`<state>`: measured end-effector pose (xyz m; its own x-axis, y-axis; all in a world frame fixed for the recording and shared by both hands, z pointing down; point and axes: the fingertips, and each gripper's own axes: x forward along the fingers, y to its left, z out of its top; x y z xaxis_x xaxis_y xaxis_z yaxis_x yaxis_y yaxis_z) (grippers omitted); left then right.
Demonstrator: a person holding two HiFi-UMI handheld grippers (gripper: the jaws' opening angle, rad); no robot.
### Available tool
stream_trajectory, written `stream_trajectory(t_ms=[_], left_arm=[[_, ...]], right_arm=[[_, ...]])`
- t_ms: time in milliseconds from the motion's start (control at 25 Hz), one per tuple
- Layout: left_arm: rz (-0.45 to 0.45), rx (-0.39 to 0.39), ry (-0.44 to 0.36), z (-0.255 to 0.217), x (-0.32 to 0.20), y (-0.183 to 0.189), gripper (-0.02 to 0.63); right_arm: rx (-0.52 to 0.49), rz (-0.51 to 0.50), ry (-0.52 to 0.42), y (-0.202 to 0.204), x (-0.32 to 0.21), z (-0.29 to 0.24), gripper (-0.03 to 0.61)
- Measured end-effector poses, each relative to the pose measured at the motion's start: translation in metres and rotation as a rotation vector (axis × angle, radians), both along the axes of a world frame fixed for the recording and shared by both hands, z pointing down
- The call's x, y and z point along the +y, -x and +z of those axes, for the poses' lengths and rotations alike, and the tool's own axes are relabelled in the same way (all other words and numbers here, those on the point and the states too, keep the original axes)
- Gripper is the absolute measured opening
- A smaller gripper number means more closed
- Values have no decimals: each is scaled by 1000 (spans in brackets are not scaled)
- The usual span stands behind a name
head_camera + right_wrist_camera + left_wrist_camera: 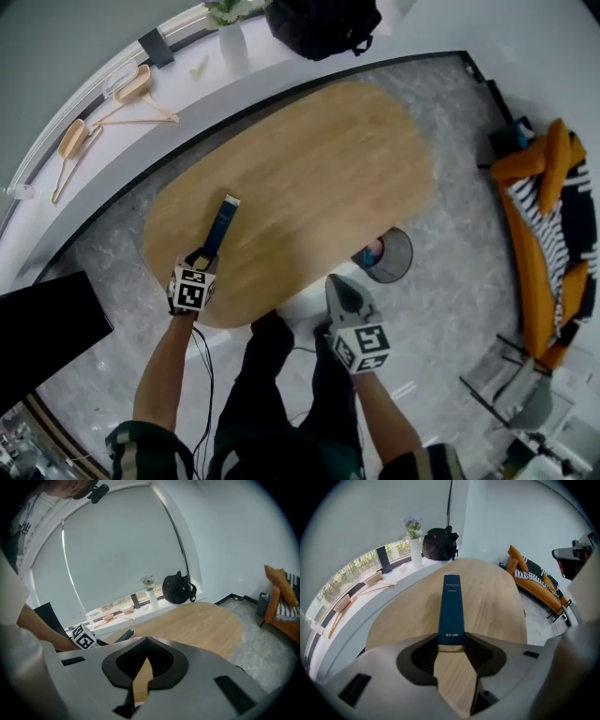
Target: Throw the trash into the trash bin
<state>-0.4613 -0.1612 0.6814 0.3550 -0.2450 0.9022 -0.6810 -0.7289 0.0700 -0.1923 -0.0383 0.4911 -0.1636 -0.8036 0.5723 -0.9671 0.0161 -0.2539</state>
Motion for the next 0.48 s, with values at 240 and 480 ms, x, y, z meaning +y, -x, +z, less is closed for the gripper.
stream_trajectory(t_ms=[240, 480], left_arm=[[97, 130, -41, -55, 1, -123, 173], [215, 234, -55, -97, 36, -269, 174]], right_arm=[[3, 129, -32, -62, 31, -25, 0], [62, 203, -22, -145, 80, -49, 0]])
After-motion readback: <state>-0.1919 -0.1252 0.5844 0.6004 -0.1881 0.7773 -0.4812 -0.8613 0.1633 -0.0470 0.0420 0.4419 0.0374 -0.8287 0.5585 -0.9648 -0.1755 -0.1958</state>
